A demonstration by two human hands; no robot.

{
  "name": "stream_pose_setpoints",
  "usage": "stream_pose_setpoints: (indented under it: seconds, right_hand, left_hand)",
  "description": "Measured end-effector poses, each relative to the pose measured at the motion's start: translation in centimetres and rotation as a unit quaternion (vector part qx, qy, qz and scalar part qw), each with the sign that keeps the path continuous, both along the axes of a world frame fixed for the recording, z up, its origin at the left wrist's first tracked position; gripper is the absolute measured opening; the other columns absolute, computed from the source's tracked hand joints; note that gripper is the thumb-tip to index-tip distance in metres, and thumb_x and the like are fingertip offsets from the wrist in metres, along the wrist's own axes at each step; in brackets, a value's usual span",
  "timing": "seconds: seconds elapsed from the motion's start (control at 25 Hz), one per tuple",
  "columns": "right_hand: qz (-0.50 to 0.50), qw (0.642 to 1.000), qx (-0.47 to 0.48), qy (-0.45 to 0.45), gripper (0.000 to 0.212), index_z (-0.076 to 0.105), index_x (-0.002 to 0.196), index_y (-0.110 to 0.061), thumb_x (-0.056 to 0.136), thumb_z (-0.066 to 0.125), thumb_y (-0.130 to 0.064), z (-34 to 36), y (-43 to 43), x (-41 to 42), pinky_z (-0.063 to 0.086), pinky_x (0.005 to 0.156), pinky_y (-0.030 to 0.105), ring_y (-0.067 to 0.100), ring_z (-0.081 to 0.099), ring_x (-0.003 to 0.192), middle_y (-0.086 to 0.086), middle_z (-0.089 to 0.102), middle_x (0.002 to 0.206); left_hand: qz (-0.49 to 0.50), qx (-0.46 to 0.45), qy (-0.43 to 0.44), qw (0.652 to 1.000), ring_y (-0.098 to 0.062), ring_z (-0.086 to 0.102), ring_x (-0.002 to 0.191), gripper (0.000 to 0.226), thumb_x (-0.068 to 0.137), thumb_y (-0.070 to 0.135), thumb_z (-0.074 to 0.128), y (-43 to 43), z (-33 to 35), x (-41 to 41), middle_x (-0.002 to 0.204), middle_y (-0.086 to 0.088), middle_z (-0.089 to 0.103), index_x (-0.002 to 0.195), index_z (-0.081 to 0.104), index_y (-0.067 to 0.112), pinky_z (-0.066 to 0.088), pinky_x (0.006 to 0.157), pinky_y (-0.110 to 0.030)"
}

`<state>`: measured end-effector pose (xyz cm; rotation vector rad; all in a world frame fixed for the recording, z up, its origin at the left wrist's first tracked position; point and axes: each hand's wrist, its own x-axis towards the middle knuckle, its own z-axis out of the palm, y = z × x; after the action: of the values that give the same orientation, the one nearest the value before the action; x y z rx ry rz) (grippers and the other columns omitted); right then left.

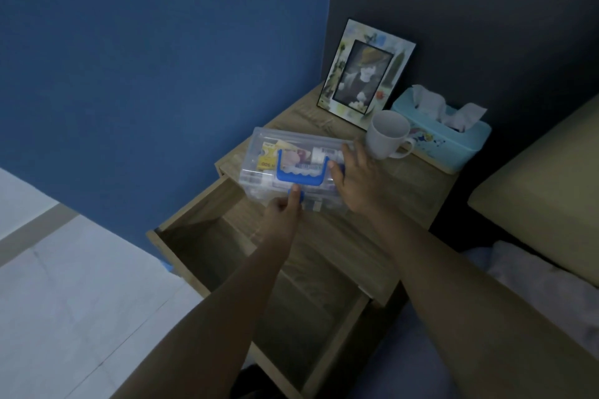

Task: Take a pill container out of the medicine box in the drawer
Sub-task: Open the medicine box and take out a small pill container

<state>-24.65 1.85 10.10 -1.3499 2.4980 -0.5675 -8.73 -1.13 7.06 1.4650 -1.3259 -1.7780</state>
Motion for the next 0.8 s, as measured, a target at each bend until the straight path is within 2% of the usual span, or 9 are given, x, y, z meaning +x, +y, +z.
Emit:
stream_pose_setpoints:
  seconds: [0.2, 0.36, 0.52, 0.64, 0.72, 0.76, 0.8]
  right_hand:
    - [0.001, 1.000, -0.003, 0.017, 0.057, 0.024, 0.145, -0.018, 0.096, 0.029, -0.047, 0.0, -0.1, 0.1, 0.022, 0.113, 0.046, 0.033, 0.024, 0.140, 0.011, 0.012, 0.158]
    - [-0.001, 1.000, -0.001, 0.019, 0.056, 0.023, 0.145, -0.018, 0.096, 0.029, -0.046, 0.1, -0.1, 0.1, 0.022, 0.113, 0.046, 0.033, 0.023, 0.141, 0.011, 0.012, 0.158]
    - [0.005, 1.000, 0.002, 0.001, 0.057, 0.021, 0.146, -0.018, 0.096, 0.029, -0.047, 0.0, -0.2, -0.2, 0.020, 0.114, 0.045, 0.032, 0.019, 0.142, 0.009, 0.009, 0.159]
    - [0.004, 1.000, -0.012, -0.013, 0.058, 0.022, 0.145, -0.019, 0.096, 0.030, -0.048, -0.2, -0.1, -0.2, 0.020, 0.115, 0.044, 0.031, 0.018, 0.143, 0.008, 0.008, 0.159]
    - [0.013, 1.000, -0.011, -0.012, 0.063, 0.020, 0.146, -0.019, 0.094, 0.030, -0.053, -0.2, 0.0, -0.3, 0.017, 0.115, 0.046, 0.031, 0.015, 0.144, 0.009, 0.007, 0.159]
    - [0.024, 1.000, 0.006, -0.003, 0.071, 0.016, 0.146, -0.020, 0.090, 0.030, -0.061, -0.1, 0.1, -0.5, 0.014, 0.116, 0.047, 0.030, 0.012, 0.145, 0.008, 0.006, 0.159]
    - [0.038, 0.999, 0.032, 0.014, 0.083, 0.012, 0.147, -0.021, 0.083, 0.031, -0.071, 0.0, 0.3, -0.7, 0.010, 0.116, 0.048, 0.028, 0.008, 0.146, 0.008, 0.003, 0.160]
  left_hand:
    - [-0.025, -0.005, 0.049, 0.998, -0.021, 0.068, 0.091, 0.036, 0.084, 0.051, 0.059, -0.7, -0.6, 1.2, 0.092, -0.007, 0.071, 0.091, 0.066, 0.016, 0.056, 0.084, -0.035]
    - [0.000, 0.018, 0.057, 0.998, -0.018, 0.066, 0.085, 0.016, 0.088, 0.034, 0.059, -0.8, 0.3, 0.9, 0.086, -0.004, 0.069, 0.085, 0.065, 0.019, 0.055, 0.079, -0.031]
    - [-0.012, -0.007, 0.014, 1.000, -0.022, 0.065, 0.086, 0.016, 0.091, 0.020, 0.053, -0.9, 0.1, 1.5, 0.085, -0.006, 0.067, 0.081, 0.064, 0.018, 0.055, 0.086, -0.044]
    - [-0.040, -0.025, -0.016, 0.999, -0.025, 0.066, 0.092, 0.014, 0.090, 0.024, 0.057, -0.9, -0.4, 2.0, 0.091, -0.007, 0.067, 0.093, 0.065, 0.014, 0.055, 0.087, -0.045]
    - [-0.004, -0.029, -0.033, 0.999, -0.023, 0.066, 0.093, 0.017, 0.087, 0.030, 0.061, -0.7, -0.6, 2.5, 0.096, -0.004, 0.067, 0.100, 0.061, 0.018, 0.057, 0.076, -0.039]
    - [0.049, -0.032, -0.040, 0.997, -0.019, 0.065, 0.093, 0.018, 0.086, 0.030, 0.063, -0.7, -0.4, 2.9, 0.099, -0.001, 0.065, 0.102, 0.057, 0.023, 0.055, 0.069, -0.033]
    - [0.113, -0.038, -0.045, 0.992, -0.018, 0.064, 0.096, 0.024, 0.085, 0.024, 0.063, -0.9, -0.1, 3.3, 0.105, -0.001, 0.063, 0.106, 0.052, 0.026, 0.053, 0.068, -0.030]
